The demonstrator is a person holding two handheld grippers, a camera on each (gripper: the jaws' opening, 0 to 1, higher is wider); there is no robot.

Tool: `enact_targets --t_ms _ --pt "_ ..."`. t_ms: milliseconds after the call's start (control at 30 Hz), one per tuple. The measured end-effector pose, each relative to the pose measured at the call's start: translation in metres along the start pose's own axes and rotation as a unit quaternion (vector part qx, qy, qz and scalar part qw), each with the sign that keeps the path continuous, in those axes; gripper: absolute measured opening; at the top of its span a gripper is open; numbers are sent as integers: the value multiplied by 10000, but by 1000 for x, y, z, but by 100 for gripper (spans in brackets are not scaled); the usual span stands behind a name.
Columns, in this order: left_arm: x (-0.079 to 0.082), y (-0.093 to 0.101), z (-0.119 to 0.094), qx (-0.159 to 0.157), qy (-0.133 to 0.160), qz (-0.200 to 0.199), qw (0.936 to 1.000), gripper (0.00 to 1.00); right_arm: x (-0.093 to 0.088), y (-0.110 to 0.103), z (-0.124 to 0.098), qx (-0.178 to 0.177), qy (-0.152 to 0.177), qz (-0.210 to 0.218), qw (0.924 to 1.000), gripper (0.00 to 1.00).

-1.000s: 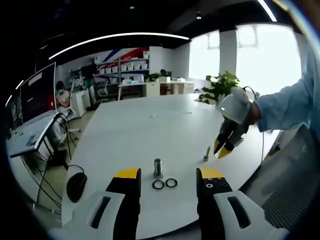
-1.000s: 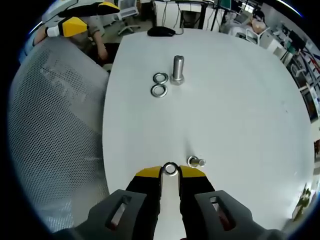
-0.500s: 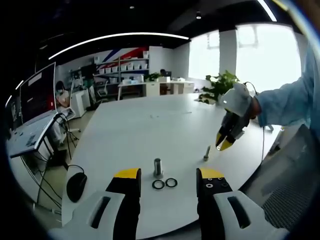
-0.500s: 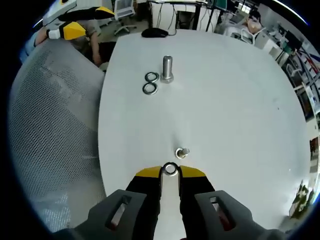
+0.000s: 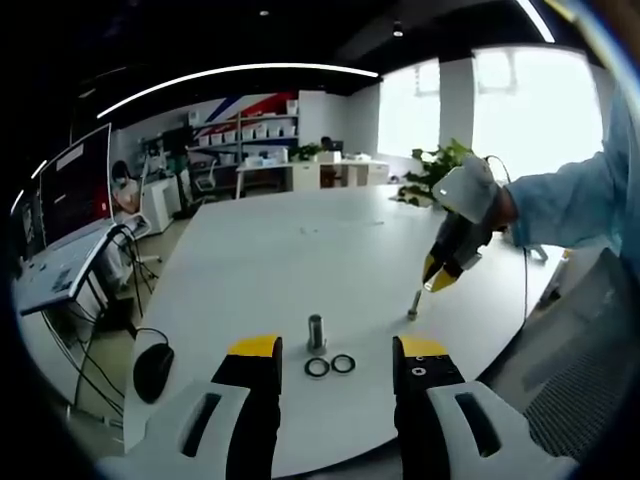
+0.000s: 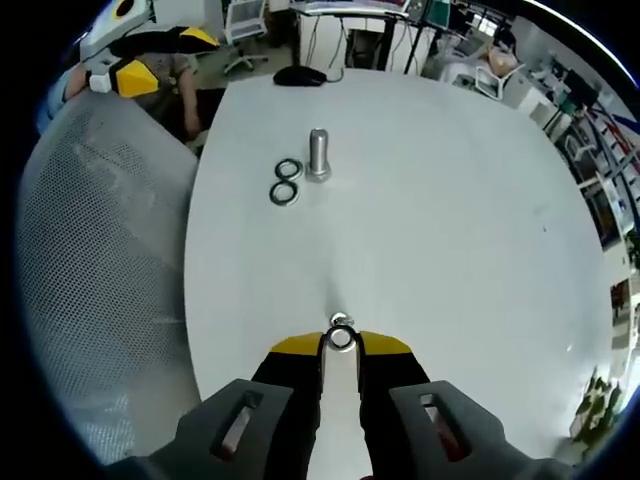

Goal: Place the washer onto the threaded stud by aligning its center hole with the stud, sliding it down to the base, and recovering from edge contact or off-axis alignment until the washer reaches the visible bottom stop.

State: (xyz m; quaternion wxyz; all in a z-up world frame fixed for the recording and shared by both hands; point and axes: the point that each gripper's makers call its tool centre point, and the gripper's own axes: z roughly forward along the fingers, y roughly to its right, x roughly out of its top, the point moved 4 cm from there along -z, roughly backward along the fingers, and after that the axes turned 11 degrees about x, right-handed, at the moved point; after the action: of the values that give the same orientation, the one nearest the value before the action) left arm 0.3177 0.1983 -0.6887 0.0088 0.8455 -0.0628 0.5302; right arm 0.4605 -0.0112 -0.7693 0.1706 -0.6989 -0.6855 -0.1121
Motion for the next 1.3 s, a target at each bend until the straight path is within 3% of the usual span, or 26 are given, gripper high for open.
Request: enact_targets --t_ms 1300 --pt "0 -1 0 0 12 -45 10000 42 -2 9 20 -56 -304 116 9995 16"
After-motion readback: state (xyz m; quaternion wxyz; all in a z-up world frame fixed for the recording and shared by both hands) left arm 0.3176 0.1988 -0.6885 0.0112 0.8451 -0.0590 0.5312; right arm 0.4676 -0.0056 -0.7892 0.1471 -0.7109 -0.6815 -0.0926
